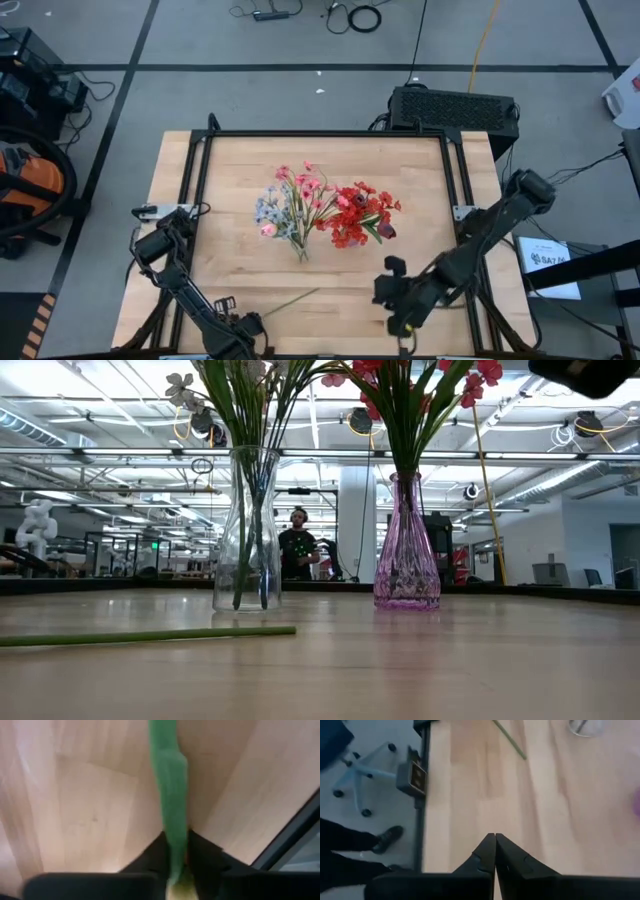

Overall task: Sort flowers into vase by color
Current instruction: Put the pink flower into the transparent vase

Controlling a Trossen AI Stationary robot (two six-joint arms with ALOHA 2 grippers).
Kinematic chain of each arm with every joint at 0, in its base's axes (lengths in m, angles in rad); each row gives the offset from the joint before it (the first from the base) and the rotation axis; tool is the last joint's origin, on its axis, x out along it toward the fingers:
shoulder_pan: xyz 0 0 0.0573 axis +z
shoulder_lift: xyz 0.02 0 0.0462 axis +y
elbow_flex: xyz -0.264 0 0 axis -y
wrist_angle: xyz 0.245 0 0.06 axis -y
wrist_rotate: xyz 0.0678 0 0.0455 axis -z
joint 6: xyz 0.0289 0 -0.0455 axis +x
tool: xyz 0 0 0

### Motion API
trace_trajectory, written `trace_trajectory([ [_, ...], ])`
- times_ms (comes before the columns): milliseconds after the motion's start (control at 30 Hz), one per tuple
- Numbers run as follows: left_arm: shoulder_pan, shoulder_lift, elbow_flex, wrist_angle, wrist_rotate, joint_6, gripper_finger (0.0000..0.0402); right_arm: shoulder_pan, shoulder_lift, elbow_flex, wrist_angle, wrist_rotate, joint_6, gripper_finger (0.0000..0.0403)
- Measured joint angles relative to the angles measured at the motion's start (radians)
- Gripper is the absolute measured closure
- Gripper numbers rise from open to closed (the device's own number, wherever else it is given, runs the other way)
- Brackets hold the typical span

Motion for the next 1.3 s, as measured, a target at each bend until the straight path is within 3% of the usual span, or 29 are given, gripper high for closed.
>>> trace_trajectory([
  [100,0.0,0.001,-0.002,0.005,-0.019,0.049,0.0386,0.007,0.068,0.075,-0.009,0.0,0.077,0.0402],
  [300,0.0,-0.002,0.001,0.011,-0.034,0.133,0.0389,0.057,0.174,0.193,-0.085,0.0,0.217,0.0402],
  [500,0.056,-0.06,-0.006,-0.013,0.006,0.214,0.0394,0.092,0.243,0.246,0.015,0.019,0.188,0.0402],
  [633,0.127,-0.162,-0.003,-0.023,0.04,0.256,0.0394,0.075,0.272,0.247,0.2,0.102,0.045,0.0402],
  [767,0.199,-0.28,-0.003,-0.018,0.077,0.263,0.0394,0.043,0.285,0.247,0.332,0.111,-0.165,0.0399],
  [967,0.297,-0.459,-0.001,0.119,0.116,0.188,0.0394,0.002,0.283,0.248,0.379,0.111,-0.346,0.04],
  [1067,0.33,-0.518,0.002,0.196,0.137,0.114,0.0394,0.0,0.284,0.296,0.339,0.133,-0.436,0.0401],
  [1300,0.34,-0.532,0.001,0.222,0.198,0.072,0.0394,0.028,0.321,0.565,-0.022,0.401,-0.578,0.0402],
])
